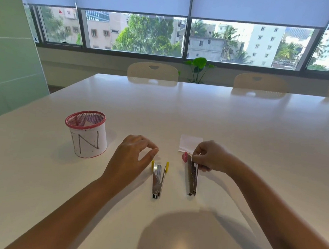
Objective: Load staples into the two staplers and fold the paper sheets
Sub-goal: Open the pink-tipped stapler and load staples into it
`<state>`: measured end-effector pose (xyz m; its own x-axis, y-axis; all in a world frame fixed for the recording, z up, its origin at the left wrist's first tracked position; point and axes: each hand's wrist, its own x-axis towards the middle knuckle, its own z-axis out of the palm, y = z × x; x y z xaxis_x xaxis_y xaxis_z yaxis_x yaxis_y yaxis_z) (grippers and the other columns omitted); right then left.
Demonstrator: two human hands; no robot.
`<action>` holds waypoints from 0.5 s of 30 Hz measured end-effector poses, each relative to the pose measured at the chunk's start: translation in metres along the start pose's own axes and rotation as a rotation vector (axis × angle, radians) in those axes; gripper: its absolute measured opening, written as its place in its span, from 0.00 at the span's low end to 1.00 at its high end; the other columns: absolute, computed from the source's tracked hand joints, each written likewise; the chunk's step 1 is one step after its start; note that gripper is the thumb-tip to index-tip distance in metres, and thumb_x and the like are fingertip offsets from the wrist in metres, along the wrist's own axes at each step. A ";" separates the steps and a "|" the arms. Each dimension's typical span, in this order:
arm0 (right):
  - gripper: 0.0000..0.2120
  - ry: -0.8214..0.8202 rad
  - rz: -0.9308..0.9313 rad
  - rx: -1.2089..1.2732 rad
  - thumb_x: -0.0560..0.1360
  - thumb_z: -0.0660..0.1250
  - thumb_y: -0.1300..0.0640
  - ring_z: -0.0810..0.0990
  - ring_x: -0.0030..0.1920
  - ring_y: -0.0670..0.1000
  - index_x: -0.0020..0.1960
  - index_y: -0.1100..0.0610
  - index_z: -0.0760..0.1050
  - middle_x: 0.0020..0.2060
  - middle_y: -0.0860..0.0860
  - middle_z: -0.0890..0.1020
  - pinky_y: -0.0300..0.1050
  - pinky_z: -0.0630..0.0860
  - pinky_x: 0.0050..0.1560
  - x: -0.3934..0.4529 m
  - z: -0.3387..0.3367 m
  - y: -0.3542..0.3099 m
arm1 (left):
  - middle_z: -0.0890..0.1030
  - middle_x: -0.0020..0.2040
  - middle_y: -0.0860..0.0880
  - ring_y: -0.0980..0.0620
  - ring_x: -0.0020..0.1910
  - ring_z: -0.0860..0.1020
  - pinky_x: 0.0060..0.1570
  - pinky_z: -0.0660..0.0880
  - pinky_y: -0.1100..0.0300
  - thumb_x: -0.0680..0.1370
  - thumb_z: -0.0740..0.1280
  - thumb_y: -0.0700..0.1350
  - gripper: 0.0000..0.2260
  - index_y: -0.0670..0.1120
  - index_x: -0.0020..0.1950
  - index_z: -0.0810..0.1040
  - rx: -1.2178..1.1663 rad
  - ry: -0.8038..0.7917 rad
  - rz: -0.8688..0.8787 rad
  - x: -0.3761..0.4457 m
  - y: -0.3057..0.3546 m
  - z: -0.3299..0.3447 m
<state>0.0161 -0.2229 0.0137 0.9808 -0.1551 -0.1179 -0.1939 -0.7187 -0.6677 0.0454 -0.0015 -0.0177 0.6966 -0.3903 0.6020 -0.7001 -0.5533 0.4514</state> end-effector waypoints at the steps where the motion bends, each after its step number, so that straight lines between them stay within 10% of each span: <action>1: 0.08 0.009 -0.032 -0.024 0.71 0.66 0.64 0.69 0.16 0.41 0.35 0.57 0.71 0.16 0.47 0.74 0.33 0.67 0.22 -0.004 -0.003 -0.004 | 0.78 0.43 0.59 0.60 0.46 0.72 0.45 0.65 0.73 0.73 0.62 0.57 0.13 0.50 0.45 0.80 -0.029 0.002 -0.023 0.000 0.003 -0.001; 6: 0.06 0.031 -0.192 -0.185 0.70 0.69 0.59 0.71 0.18 0.38 0.37 0.55 0.72 0.26 0.46 0.74 0.27 0.61 0.20 -0.032 -0.003 -0.032 | 0.77 0.37 0.61 0.60 0.41 0.75 0.39 0.71 0.70 0.67 0.60 0.64 0.09 0.60 0.38 0.73 -0.210 -0.127 -0.100 -0.003 0.023 0.000; 12: 0.06 0.164 -0.438 -0.210 0.70 0.68 0.56 0.66 0.27 0.45 0.39 0.51 0.70 0.26 0.45 0.69 0.39 0.63 0.28 -0.043 0.014 -0.048 | 0.79 0.33 0.40 0.46 0.32 0.75 0.36 0.75 0.51 0.65 0.55 0.72 0.31 0.42 0.36 0.71 -0.218 -0.128 -0.199 -0.005 0.029 0.003; 15: 0.07 0.219 -0.538 -0.132 0.70 0.66 0.58 0.65 0.25 0.45 0.40 0.51 0.69 0.24 0.46 0.67 0.37 0.61 0.28 -0.046 0.017 -0.051 | 0.77 0.27 0.45 0.57 0.23 0.73 0.32 0.74 0.58 0.64 0.52 0.70 0.32 0.40 0.36 0.72 -0.242 -0.149 -0.276 -0.001 0.031 -0.003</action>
<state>-0.0185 -0.1680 0.0408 0.9180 0.1277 0.3754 0.3145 -0.8112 -0.4931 0.0227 -0.0156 -0.0021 0.8663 -0.3635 0.3426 -0.4880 -0.4698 0.7356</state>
